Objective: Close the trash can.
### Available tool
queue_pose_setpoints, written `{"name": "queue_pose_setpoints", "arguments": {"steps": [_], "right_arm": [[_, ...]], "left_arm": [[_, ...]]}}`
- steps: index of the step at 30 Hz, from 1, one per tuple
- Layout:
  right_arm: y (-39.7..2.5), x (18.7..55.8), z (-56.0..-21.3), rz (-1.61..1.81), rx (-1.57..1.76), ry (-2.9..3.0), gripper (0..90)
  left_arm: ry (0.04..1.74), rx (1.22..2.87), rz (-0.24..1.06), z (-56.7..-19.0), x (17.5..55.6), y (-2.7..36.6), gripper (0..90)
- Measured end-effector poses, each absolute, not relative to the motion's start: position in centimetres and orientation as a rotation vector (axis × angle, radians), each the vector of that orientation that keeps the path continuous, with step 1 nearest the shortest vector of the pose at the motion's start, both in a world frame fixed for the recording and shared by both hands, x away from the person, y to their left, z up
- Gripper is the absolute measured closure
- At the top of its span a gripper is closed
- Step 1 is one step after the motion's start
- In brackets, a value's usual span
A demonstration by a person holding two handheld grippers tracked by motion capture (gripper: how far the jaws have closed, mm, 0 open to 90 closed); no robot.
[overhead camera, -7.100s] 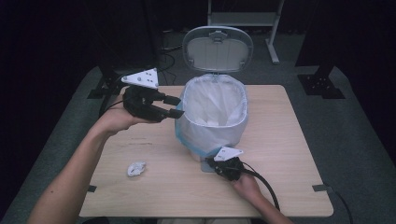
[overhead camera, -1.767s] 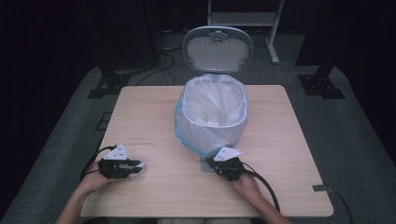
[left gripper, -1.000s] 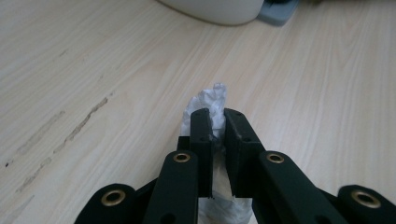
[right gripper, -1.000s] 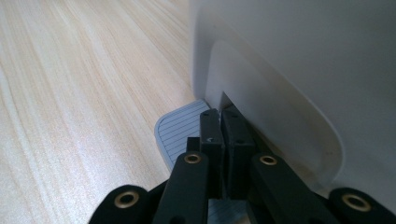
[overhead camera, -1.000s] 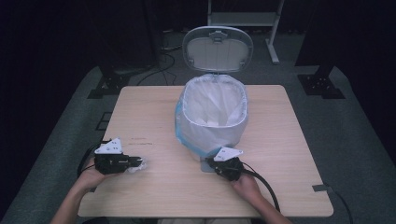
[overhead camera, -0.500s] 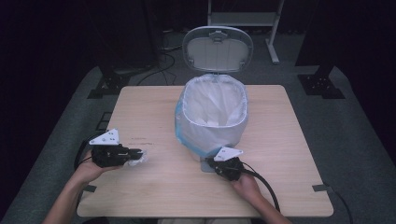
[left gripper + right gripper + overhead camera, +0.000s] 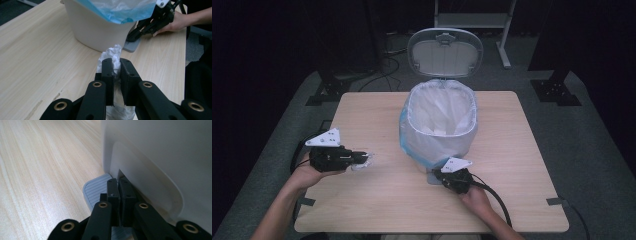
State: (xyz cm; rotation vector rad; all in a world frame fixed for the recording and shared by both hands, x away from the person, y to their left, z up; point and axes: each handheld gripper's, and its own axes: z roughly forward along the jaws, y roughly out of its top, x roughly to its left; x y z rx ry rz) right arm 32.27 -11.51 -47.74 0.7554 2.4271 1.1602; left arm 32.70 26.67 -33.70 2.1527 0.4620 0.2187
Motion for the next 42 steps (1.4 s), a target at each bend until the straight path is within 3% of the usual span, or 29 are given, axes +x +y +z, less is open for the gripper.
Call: {"name": "queue_pose_setpoints", "arguments": {"steps": [42], "right_arm": [[-11.6,32.3,-47.7,1.170,0.756,2.436,87.5]], "left_arm": [[0.321,2.133,0.230,-24.5,34.1,20.8,82.5]]}}
